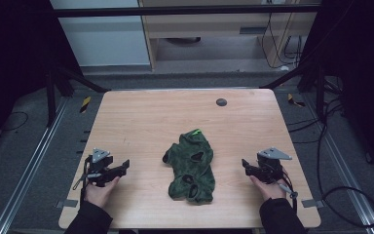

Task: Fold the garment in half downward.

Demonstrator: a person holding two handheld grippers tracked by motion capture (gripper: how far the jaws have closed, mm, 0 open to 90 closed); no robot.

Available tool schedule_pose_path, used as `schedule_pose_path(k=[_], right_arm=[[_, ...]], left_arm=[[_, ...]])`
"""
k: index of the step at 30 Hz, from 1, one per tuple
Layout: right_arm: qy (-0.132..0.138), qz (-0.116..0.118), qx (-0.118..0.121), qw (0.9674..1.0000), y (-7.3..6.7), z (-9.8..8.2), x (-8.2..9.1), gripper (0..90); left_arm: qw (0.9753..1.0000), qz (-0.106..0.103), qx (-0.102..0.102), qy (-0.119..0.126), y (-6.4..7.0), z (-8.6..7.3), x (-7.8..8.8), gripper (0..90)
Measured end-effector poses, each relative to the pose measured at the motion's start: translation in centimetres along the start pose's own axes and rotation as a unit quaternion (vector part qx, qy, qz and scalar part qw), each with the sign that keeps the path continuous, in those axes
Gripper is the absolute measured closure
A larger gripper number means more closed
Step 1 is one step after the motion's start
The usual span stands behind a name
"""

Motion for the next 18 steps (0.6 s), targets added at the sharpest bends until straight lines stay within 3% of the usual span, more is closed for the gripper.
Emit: schedule_pose_path(k=[5,9,18], right_arm=[[0.007,0.015,0.006,0.9998,-0.5,0.2,0.5,35.5],[0.010,0.030,0.009,0.9994,-1.2,0.5,0.9,37.4],[0.005,0.067,0.019,0.9975,-2.8,1.8,0.7,37.3]], left_arm=[[0.9998,-0.013,-0.013,0.000,0.9,0.2,0.0,31.2],[0.9991,-0.039,-0.017,0.002,1.7,0.4,0.0,34.0],[0.9978,-0.059,-0.029,0.004,2.6,1.3,0.1,37.0]])
Point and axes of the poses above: each handheld gripper's, and its own axes: x roughly backward along the jaws, z roughly out of its top, y roughly to its right, the point moved 4 cm from there along -x, roughly forward along the jaws, and after that the axes turned 1 degree about -z, right-handed, at the moved point
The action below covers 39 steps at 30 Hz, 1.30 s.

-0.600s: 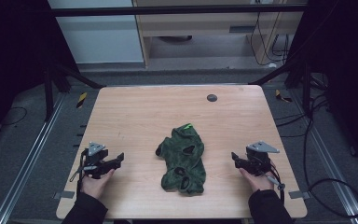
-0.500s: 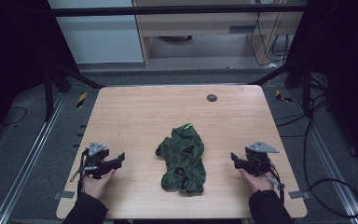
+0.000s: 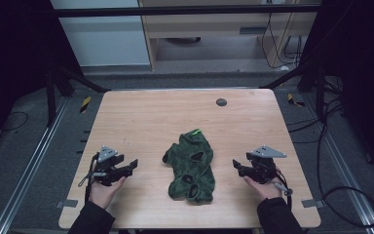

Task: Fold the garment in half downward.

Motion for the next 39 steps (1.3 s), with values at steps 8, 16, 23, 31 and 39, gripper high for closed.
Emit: schedule_pose_path(k=[8,16,23,31,39], right_arm=[[0.008,0.010,0.006,0.9999,-0.6,1.9,-0.2,37.0],[0.016,0.024,0.006,0.9996,-1.3,3.8,-0.6,37.5],[0.012,0.029,0.008,0.9995,-1.7,4.7,-1.5,37.8],[0.008,0.039,0.011,0.9992,-2.3,5.5,-2.6,38.5],[-0.002,0.043,0.015,0.9990,-2.8,6.5,-4.2,38.9]], left_arm=[[0.9998,-0.013,-0.012,-0.002,0.6,1.2,-0.6,36.2],[0.9993,-0.029,-0.022,0.005,1.3,3.3,-1.4,36.0],[0.9986,-0.035,-0.039,0.008,2.0,4.8,-2.1,36.5],[0.9977,-0.051,-0.043,0.009,3.0,6.2,-3.5,37.0],[0.9965,-0.061,-0.058,0.002,4.2,7.3,-4.9,37.7]])
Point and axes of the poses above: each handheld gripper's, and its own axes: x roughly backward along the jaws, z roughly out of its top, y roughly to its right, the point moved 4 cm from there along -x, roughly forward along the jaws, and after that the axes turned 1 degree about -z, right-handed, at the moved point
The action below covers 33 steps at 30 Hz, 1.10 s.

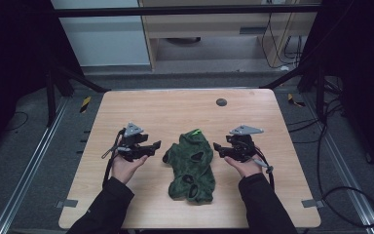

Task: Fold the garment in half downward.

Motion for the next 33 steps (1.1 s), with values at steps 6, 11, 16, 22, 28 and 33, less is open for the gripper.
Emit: schedule_pose_path(k=[6,11,16,22,28,33], right_arm=[[-0.011,0.004,-0.005,0.9999,-0.2,0.4,-1.2,38.6],[-0.020,0.003,-0.006,0.9998,-0.2,0.3,-2.4,40.2],[-0.023,-0.002,-0.016,0.9996,0.1,0.2,-3.3,42.8],[-0.029,-0.003,-0.020,0.9994,0.3,0.2,-4.2,44.0],[-0.039,0.001,-0.019,0.9990,-0.1,-0.1,-5.3,46.5],[-0.053,0.000,-0.019,0.9984,0.0,-0.5,-6.2,48.3]], left_arm=[[0.9999,-0.008,-0.005,-0.011,0.3,0.2,-1.4,38.7],[0.9996,-0.007,-0.005,-0.028,0.2,0.1,-2.8,40.1],[0.9992,-0.015,-0.010,-0.035,0.5,0.7,-3.7,41.4],[0.9987,-0.016,-0.015,-0.045,0.9,0.9,-5.0,42.3],[0.9974,-0.020,-0.017,-0.067,1.1,0.2,-6.8,43.2],[0.9957,-0.022,-0.016,-0.089,1.1,-0.6,-8.3,43.9]])
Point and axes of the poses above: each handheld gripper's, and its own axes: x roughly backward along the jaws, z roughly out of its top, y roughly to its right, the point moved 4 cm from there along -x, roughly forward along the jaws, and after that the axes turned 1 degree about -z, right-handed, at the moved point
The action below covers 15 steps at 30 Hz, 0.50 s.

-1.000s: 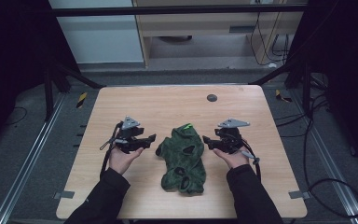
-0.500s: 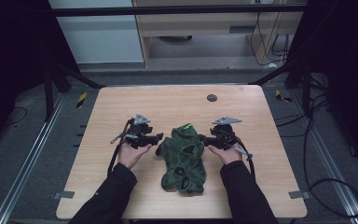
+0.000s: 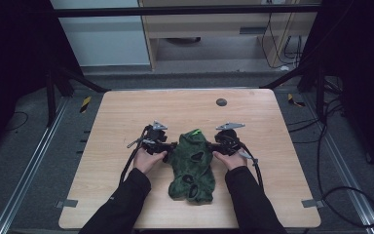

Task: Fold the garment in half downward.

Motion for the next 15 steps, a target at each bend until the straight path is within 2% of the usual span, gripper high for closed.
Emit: schedule_pose_path(k=[15], right_arm=[[-0.025,0.013,0.001,0.9996,-0.4,-0.7,-1.5,51.9]], left_arm=[[0.9994,-0.015,0.005,-0.031,0.6,-0.8,-1.7,52.3]])
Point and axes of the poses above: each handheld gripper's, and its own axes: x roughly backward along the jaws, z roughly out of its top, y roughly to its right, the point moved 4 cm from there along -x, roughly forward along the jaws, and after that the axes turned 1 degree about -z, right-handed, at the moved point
